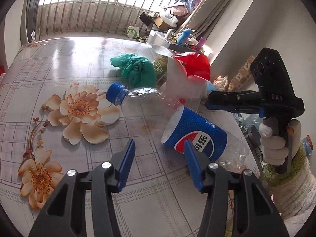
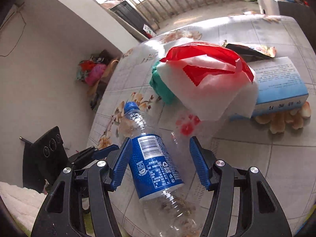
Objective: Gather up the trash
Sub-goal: 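Move both grippers back over the table toward the Pepsi bottle, then grasp the Pepsi bottle with the right gripper and lift it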
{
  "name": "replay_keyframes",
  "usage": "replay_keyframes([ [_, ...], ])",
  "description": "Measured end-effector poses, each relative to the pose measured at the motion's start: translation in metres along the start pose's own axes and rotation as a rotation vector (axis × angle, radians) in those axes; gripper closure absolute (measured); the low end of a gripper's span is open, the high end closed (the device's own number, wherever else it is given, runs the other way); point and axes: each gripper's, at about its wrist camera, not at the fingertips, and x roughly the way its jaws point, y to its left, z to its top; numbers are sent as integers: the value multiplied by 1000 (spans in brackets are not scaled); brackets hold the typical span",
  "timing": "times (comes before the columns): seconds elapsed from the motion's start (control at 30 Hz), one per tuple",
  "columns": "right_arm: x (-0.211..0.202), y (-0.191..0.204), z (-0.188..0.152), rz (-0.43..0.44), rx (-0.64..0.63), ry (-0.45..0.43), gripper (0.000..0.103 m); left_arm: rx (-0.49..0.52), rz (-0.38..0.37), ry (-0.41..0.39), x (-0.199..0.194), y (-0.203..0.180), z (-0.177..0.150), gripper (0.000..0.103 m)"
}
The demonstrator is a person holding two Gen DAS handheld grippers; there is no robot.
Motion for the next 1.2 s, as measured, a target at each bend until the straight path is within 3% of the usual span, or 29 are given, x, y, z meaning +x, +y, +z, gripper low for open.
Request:
replay_keyframes([
  [0.07,8,0,-1,37,21,59,45,-12,-31,14,6,0,-3,69],
  [0.17,13,-5,-9,108,66,124,44,-6,-58,28,13,-2,-6,78],
  [0.33,14,0,-21,137,73,175,43,-10,-92,42,16,-4,-11,83],
  [0.47,8,0,-32,154,99,162,47,-9,-109,32,11,-7,-13,84],
  [0.7,-29,-8,-67,183,159,60,48,56,-150,42,0,-34,-19,84],
  [0.87,-74,-21,-102,177,246,-69,48,160,-198,49,2,-75,-16,84],
  [1.07,-122,-60,-137,167,425,-277,48,292,-259,55,30,-129,-1,84],
  [1.2,-125,-82,-138,139,507,-349,48,300,-267,81,58,-145,9,84],
])
